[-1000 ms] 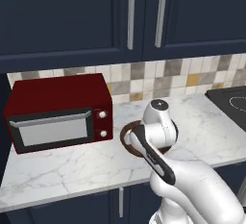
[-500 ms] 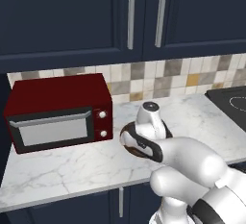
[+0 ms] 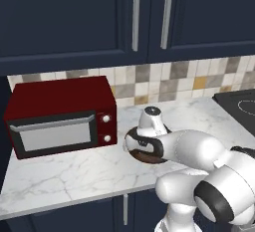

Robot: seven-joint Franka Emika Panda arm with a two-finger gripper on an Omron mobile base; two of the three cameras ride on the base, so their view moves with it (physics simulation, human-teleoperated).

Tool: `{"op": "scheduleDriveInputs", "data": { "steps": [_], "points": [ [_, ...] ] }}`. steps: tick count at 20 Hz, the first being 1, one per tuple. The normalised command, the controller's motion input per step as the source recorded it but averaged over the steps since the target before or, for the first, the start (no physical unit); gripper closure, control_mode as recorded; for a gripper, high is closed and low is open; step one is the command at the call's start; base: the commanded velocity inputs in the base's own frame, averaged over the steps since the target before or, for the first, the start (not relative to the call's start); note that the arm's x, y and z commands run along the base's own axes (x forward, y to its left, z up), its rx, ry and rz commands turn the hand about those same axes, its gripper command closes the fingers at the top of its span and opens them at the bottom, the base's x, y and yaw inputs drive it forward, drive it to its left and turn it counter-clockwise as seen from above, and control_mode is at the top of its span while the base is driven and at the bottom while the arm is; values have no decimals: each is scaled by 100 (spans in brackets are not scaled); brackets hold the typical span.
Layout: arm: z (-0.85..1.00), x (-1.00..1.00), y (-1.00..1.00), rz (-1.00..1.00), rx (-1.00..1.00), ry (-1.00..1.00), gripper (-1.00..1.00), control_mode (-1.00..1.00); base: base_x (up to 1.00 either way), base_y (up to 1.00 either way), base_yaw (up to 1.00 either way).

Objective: Take the broccoli, pear, and lemon from the freezer and place them in the bowl on the counter.

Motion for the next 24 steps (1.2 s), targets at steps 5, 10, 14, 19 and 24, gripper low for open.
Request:
{"op": "scheduleDriveInputs", "data": {
  "steps": [5,10,14,19,24],
  "points": [
    [0,-5,0,0,0,-3,-100,-100,0,0,0],
    [31,-46,-6,0,2,-5,-100,-100,0,0,0],
    [60,-71,-20,0,5,-15,-100,-100,0,0,0],
    [48,-71,-17,0,2,-20,-100,-100,0,0,0],
    [76,-36,-13,-4,0,-6,-100,-100,0,0,0]
  ]
}}
